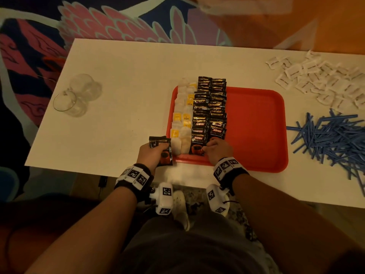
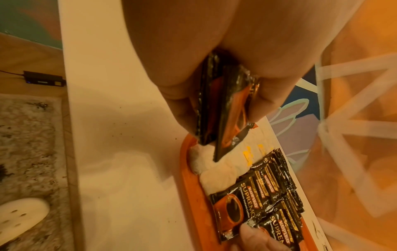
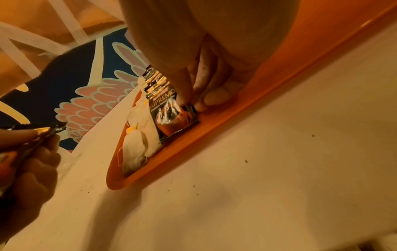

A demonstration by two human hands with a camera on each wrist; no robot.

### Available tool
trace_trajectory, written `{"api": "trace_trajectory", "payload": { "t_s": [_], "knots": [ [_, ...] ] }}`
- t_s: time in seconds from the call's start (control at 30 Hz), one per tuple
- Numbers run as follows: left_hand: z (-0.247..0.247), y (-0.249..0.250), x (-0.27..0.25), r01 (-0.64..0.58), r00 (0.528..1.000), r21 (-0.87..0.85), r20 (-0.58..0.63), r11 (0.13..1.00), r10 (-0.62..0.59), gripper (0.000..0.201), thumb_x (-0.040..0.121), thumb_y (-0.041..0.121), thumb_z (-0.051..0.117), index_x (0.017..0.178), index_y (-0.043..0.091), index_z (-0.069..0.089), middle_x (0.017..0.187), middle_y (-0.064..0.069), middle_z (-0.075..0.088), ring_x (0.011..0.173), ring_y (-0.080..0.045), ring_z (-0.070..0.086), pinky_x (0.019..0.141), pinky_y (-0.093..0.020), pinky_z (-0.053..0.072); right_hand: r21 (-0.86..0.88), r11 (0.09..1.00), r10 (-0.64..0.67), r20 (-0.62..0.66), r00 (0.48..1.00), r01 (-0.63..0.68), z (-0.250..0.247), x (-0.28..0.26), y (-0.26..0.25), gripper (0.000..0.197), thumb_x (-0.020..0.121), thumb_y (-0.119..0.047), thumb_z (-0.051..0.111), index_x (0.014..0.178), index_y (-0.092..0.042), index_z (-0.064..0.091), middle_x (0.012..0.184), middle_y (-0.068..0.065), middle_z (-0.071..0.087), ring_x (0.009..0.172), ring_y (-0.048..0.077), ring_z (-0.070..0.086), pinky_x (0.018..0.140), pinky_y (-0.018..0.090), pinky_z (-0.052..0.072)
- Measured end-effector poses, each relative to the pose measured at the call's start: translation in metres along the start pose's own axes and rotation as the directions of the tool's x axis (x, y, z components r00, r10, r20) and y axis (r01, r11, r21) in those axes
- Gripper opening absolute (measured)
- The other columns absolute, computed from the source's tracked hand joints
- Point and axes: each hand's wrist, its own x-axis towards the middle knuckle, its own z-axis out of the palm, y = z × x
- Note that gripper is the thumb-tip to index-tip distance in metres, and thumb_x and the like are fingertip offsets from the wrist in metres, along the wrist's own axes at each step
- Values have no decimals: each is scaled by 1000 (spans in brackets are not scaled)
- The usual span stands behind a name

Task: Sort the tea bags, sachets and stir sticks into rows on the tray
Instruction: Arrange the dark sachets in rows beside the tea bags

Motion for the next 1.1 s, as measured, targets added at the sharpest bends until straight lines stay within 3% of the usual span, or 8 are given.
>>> {"api": "trace_trajectory", "payload": {
  "t_s": [0.23,0.33,0.43,0.53,0.63,0.77,0.93,1.1],
  "knots": [
    [19,2,-1,-55,997,28,63,998,53,9,85,13,76,91,19,72,95,-8,76,93,-27,73,94,-50,55,57,998,-18,-26,1000,19,-21,-13,5,16,87,-30,69,98,-19,68,87,-11,58,82,8,53,61,19,36],
    [37,7,-6,-58,993,-6,104,998,59,16,81,13,80,95,17,74,98,-8,77,96,-27,73,95,-51,55,189,977,-109,66,992,95,-27,-24,6,17,86,-35,70,92,-20,67,89,-10,65,80,6,59,65,20,46],
    [56,10,-10,-67,985,-4,157,998,67,26,74,20,85,98,22,74,99,-4,77,98,-26,72,96,-51,54,348,930,-210,229,951,121,-33,-39,-2,25,84,-34,74,99,-14,69,93,-1,71,80,11,67,70,27,55],
    [73,11,-14,-89,970,-5,225,996,88,28,74,23,86,99,23,74,101,-4,77,99,-26,72,97,-51,53,443,889,-255,273,927,114,-41,-45,-7,24,84,-18,75,98,0,67,87,15,69,73,17,63,65,28,52],
    [83,17,-19,-56,965,-59,254,997,69,37,76,30,85,108,20,71,104,-5,76,101,-26,72,95,-49,54,416,899,-251,229,941,138,-52,-47,-3,20,83,-17,75,95,-3,68,84,7,69,70,12,62,61,23,47],
    [91,22,-21,56,971,-141,239,988,-21,27,86,15,74,112,8,69,102,-13,75,94,-31,73,76,-41,58,317,928,-266,191,945,197,-63,-47,2,17,81,-22,78,94,-13,72,89,1,70,80,11,64,62,21,47],
    [100,22,-26,22,979,-104,204,994,-1,24,87,14,73,111,9,69,102,-12,76,95,-31,73,83,-45,59,246,947,-245,127,961,208,-65,-44,7,15,78,-25,81,87,-16,73,84,-2,72,78,12,66,65,23,50],
    [103,21,-26,41,980,-90,196,995,-23,13,89,6,68,102,6,68,99,-16,74,94,-34,72,73,-39,58,212,950,-263,138,955,231,-64,-43,11,14,75,-20,83,87,-19,74,79,-7,68,75,9,62,68,20,50]
  ]
}}
